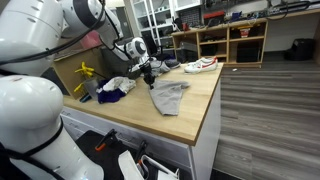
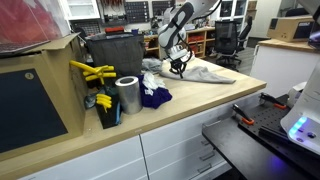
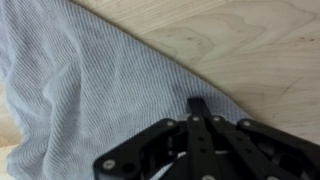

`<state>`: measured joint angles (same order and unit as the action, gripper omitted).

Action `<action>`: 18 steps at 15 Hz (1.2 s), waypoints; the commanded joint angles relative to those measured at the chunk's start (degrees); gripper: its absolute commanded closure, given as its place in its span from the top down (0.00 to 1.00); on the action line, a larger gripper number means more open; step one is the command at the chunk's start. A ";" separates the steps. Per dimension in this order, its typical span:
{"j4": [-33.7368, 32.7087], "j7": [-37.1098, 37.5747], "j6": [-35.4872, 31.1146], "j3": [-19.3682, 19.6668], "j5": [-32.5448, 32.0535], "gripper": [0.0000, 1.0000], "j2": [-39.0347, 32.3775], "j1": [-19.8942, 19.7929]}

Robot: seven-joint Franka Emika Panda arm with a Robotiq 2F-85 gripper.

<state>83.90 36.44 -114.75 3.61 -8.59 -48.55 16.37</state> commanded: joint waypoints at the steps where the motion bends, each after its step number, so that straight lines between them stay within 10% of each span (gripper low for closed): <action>1: 3.05 0.17 -1.31 -1.07 -0.11 0.00 1.17 1.71; 18: 29.07 -14.09 -3.76 -5.56 -5.26 0.00 17.13 2.52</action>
<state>105.46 23.98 -116.60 -2.43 -11.65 -36.81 19.26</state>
